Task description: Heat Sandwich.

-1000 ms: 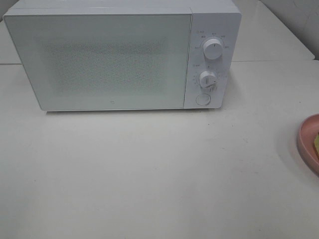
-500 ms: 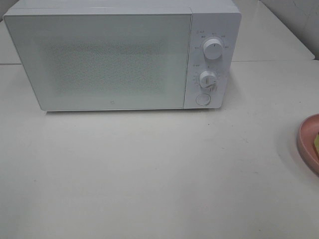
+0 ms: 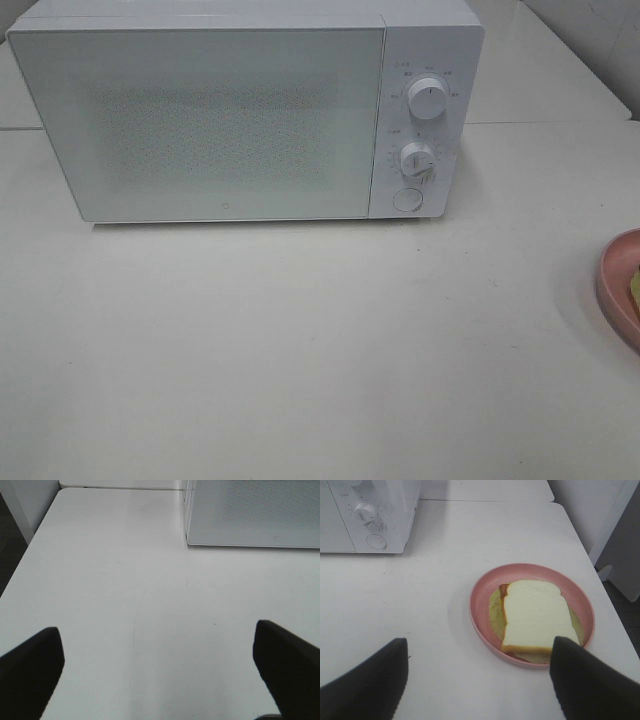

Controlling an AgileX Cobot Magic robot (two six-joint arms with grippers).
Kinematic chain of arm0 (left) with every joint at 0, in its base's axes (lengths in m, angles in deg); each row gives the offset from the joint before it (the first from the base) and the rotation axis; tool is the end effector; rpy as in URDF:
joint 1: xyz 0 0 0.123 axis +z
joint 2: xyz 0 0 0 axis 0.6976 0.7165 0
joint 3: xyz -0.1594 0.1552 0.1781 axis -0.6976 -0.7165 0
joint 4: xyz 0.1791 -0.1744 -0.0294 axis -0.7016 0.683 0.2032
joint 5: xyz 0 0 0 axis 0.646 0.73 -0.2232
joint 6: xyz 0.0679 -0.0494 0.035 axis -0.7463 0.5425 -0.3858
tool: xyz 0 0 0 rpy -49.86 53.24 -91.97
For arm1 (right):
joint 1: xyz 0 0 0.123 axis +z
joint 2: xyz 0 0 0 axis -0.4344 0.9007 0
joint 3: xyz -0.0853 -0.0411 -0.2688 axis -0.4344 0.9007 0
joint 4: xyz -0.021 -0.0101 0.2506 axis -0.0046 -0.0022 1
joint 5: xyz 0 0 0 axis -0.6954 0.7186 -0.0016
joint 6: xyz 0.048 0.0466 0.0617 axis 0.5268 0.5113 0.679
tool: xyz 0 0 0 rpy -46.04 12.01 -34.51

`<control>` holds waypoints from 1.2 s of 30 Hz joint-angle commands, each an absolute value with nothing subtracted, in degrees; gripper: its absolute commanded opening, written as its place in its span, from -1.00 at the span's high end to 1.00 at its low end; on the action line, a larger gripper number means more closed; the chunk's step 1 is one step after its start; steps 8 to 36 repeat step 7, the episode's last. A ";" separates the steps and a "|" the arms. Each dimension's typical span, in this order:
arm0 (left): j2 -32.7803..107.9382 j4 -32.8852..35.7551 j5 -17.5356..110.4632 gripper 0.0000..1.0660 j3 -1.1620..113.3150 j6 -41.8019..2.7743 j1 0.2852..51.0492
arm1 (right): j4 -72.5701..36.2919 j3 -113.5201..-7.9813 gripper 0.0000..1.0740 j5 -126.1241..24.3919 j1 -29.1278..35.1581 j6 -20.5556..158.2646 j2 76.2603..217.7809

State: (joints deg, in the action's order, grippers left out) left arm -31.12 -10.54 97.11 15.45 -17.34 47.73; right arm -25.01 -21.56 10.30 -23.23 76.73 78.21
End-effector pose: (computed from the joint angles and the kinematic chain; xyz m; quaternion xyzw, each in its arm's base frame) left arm -0.0080 -0.0042 0.2806 -0.0127 0.8519 0.0003 0.5235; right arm -0.0029 -0.0091 0.2811 0.0066 0.8380 -0.0307 0.5447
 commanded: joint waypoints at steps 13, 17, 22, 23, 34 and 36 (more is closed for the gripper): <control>-32.67 -10.31 96.48 -0.84 15.40 -17.34 48.07 | -25.24 -21.50 -0.40 9.67 -23.68 76.39 76.72; -32.67 -10.31 96.48 -0.84 15.40 -17.34 48.07 | -25.24 -21.50 -0.40 9.67 -23.68 76.39 76.72; -32.67 -10.31 96.48 -0.84 15.40 -17.34 48.07 | -25.24 -21.50 -0.40 9.67 -23.68 76.39 76.72; -32.67 -10.31 96.48 -0.84 15.40 -17.34 48.07 | -25.24 -21.50 -0.40 9.67 -23.68 76.39 76.72; -32.67 -10.31 96.48 -0.84 15.40 -17.34 48.07 | -25.24 -21.50 -0.40 9.67 -23.68 76.39 76.72; -32.67 -10.31 96.48 -0.84 15.40 -17.34 48.07 | -25.24 -21.50 -0.40 9.67 -23.68 76.39 76.72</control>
